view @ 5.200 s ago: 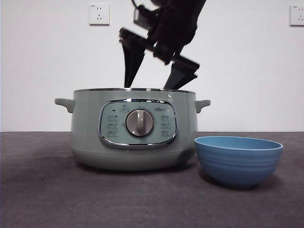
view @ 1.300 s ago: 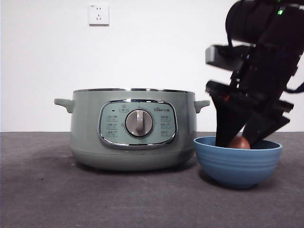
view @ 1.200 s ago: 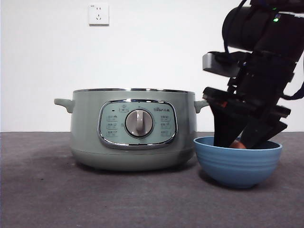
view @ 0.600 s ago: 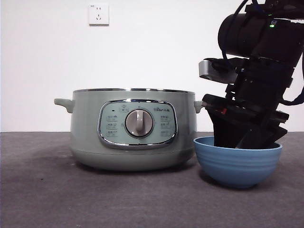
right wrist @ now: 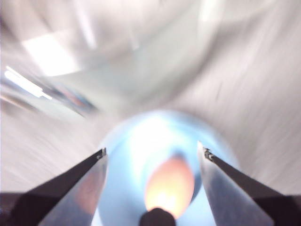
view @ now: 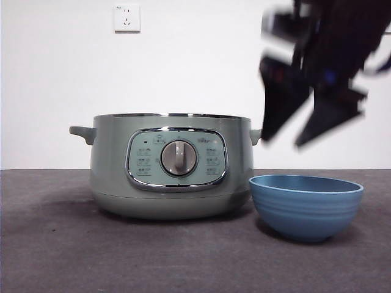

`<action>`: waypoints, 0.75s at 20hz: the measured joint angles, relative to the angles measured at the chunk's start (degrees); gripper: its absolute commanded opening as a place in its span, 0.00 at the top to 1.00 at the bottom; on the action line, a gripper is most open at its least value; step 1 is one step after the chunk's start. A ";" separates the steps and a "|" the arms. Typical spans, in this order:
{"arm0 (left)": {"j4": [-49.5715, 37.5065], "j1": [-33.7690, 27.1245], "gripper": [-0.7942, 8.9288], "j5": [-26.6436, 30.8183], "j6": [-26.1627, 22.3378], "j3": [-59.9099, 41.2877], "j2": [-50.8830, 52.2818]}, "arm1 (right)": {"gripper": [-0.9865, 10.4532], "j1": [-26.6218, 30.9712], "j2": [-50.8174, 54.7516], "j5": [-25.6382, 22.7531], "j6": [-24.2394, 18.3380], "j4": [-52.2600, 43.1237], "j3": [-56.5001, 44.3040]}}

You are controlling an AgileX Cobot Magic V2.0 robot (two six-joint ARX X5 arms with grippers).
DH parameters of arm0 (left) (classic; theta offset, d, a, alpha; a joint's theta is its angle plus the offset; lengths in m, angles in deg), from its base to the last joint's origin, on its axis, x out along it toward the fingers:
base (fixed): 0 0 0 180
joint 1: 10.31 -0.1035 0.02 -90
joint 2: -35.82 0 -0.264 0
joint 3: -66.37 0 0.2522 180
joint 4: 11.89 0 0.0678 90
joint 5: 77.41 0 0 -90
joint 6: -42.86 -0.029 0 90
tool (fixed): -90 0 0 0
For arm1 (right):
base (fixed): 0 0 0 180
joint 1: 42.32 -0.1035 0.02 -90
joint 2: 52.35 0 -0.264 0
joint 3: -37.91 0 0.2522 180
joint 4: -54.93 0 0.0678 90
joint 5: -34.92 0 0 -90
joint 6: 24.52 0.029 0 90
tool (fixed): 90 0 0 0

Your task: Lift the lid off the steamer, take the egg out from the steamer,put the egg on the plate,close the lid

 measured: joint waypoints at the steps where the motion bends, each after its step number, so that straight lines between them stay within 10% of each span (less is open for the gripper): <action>1: -2.69 0.00 0.93 -0.96 -0.17 0.00 -2.78 | 0.63 -0.02 4.22 0.00 0.00 0.96 0.46; 15: -27.69 0.17 0.93 -1.57 -2.10 0.00 -30.64 | 0.63 -0.02 46.01 0.02 6.97 7.74 0.59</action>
